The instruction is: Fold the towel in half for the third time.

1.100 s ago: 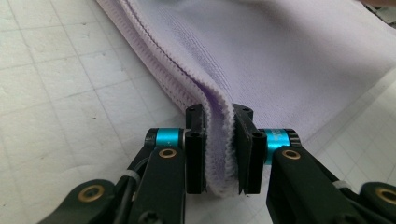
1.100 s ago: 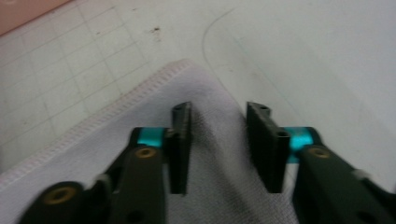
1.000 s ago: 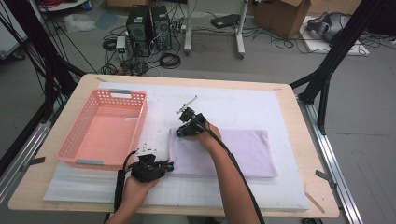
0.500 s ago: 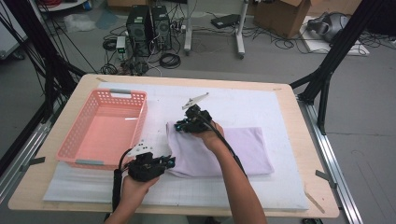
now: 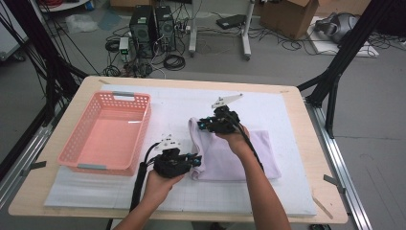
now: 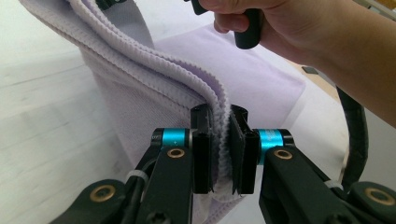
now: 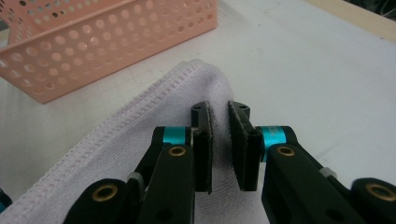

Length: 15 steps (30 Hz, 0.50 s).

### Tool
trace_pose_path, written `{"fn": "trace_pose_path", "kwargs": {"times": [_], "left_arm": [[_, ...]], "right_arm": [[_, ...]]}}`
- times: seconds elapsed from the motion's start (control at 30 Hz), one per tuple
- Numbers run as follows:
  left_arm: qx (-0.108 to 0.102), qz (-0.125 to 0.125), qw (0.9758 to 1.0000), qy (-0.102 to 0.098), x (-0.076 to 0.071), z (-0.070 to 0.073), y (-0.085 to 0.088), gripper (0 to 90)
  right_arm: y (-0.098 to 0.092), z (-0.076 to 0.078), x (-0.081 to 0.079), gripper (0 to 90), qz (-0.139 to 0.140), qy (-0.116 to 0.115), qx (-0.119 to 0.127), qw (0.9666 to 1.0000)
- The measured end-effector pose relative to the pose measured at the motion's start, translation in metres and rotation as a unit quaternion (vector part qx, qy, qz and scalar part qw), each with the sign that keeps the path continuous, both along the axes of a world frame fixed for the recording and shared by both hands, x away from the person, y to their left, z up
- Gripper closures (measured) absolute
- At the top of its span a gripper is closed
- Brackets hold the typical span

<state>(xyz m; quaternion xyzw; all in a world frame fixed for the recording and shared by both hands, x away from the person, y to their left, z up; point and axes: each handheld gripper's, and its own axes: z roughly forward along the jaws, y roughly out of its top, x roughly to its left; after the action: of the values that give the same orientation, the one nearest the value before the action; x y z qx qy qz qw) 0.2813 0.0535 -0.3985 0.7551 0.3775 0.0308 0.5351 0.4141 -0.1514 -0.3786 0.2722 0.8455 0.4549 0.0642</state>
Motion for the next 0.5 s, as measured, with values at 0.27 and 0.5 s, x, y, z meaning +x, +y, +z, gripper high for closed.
{"fn": "trace_pose_path", "kwargs": {"times": [0.27, 0.5], "left_arm": [[0.017, -0.025, 0.9995, 0.0, 0.01, 0.004, -0.039, 80.6], [0.02, -0.036, 0.9991, 0.003, 0.016, 0.006, -0.069, 79.1]], "right_arm": [[-0.048, 0.0, -0.004, 80.3, -0.036, -0.006, 0.021, 0.9991], [-0.084, -0.003, -0.005, 80.4, -0.064, -0.012, 0.031, 0.9974]]}}
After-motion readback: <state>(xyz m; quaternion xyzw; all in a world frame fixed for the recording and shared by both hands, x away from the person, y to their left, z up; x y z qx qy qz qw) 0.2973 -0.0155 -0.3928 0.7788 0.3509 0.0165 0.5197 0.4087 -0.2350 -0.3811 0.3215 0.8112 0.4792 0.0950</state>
